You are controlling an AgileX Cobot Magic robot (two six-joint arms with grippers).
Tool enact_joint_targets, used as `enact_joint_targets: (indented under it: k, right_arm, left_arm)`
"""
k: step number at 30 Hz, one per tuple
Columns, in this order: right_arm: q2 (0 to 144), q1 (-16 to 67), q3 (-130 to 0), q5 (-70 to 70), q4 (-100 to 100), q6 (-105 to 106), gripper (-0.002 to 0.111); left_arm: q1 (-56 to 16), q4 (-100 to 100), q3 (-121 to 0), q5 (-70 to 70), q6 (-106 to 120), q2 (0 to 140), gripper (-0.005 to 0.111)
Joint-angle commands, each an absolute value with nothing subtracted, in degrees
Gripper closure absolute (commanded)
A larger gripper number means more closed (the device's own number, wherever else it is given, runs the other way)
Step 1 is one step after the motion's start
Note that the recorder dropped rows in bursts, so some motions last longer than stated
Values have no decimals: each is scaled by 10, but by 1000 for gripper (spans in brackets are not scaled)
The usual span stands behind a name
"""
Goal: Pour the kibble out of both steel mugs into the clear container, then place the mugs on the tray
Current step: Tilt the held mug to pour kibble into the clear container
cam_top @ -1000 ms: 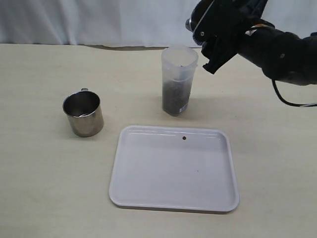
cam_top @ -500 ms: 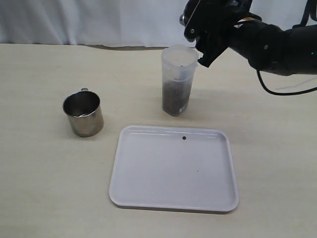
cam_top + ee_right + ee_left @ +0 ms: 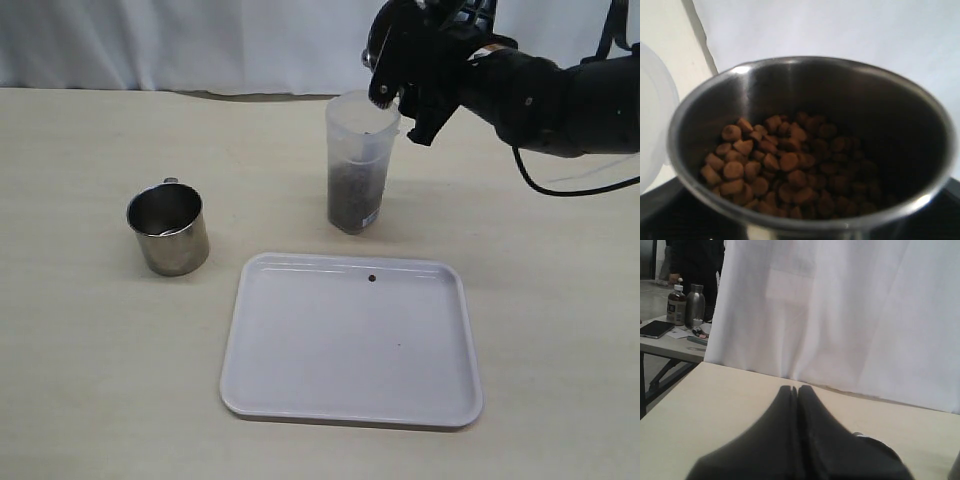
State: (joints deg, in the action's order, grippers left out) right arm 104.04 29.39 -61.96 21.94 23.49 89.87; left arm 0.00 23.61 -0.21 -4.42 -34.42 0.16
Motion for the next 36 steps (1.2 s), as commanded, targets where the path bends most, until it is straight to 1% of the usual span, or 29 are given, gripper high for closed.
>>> enact_joint_targets:
  k: [1,17,36]
  right_arm:
    - [1036,295,-625,237,231,929,103]
    - [1036,295,-626,241,218,965,103]
    - [1052,295,-626,289,172,995,103]
  left_arm:
    - [-2,236,0,-42,-345,0,107]
    - [-2,236,0,-42,-345,0,107]
    - [-2,234,0,-34,-345,0,107]
